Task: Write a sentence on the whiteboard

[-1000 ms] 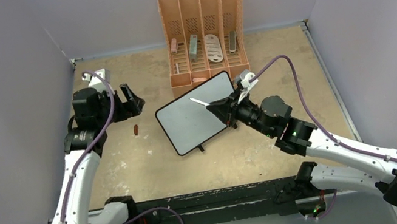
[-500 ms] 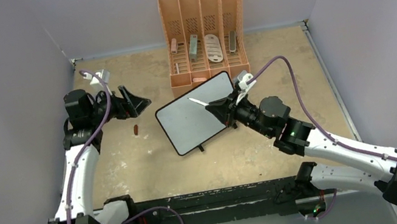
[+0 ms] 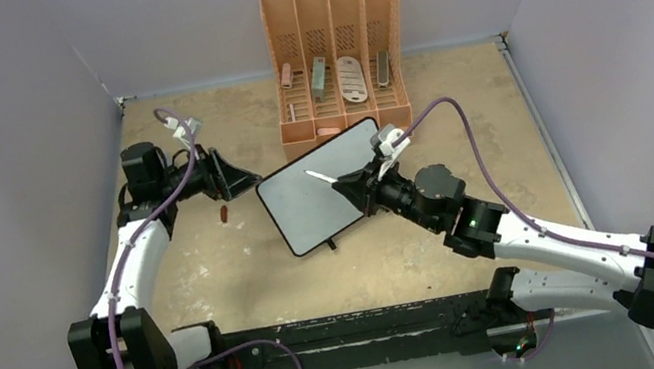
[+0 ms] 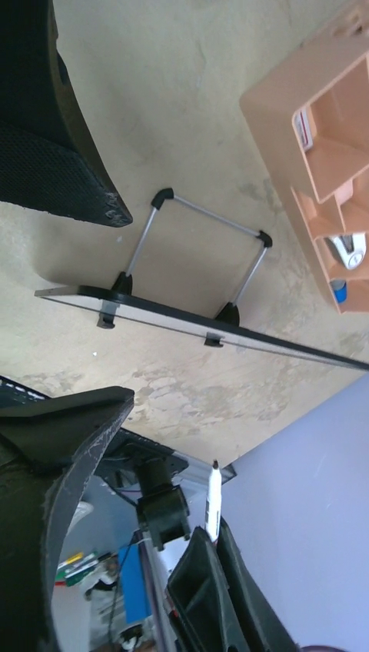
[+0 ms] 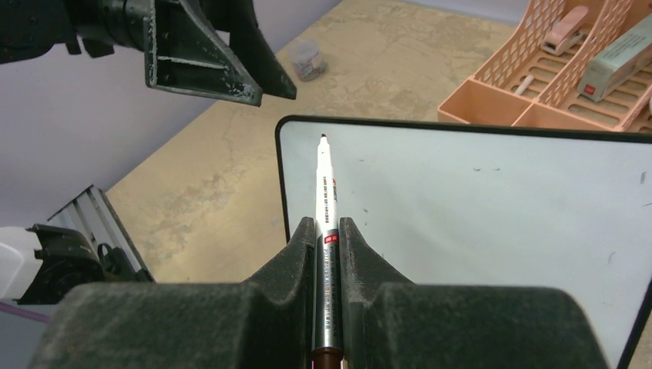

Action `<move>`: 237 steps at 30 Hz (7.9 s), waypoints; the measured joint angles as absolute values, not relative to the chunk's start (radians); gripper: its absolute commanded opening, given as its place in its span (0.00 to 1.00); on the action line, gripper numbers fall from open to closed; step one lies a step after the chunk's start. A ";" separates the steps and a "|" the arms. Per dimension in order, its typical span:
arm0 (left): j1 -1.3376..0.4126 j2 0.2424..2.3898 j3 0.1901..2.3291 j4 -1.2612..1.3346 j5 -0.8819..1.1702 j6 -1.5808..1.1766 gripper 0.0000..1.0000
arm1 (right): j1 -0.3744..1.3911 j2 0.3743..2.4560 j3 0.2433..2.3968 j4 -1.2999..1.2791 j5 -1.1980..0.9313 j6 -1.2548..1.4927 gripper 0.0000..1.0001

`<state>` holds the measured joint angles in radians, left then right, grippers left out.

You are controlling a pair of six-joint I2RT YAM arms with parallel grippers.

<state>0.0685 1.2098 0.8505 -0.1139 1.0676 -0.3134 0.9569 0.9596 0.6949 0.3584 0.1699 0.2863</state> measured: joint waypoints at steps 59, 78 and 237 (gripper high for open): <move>-0.049 1.441 0.880 0.041 1.248 -0.258 0.00 | 1.322 1.375 0.846 0.453 0.669 0.171 0.00; -0.063 1.414 0.880 0.009 1.208 -0.224 0.00 | 1.331 1.477 0.931 0.454 0.773 0.190 0.00; -0.068 1.414 0.892 -0.012 1.190 -0.198 0.00 | 1.336 1.516 1.027 0.140 0.741 0.385 0.00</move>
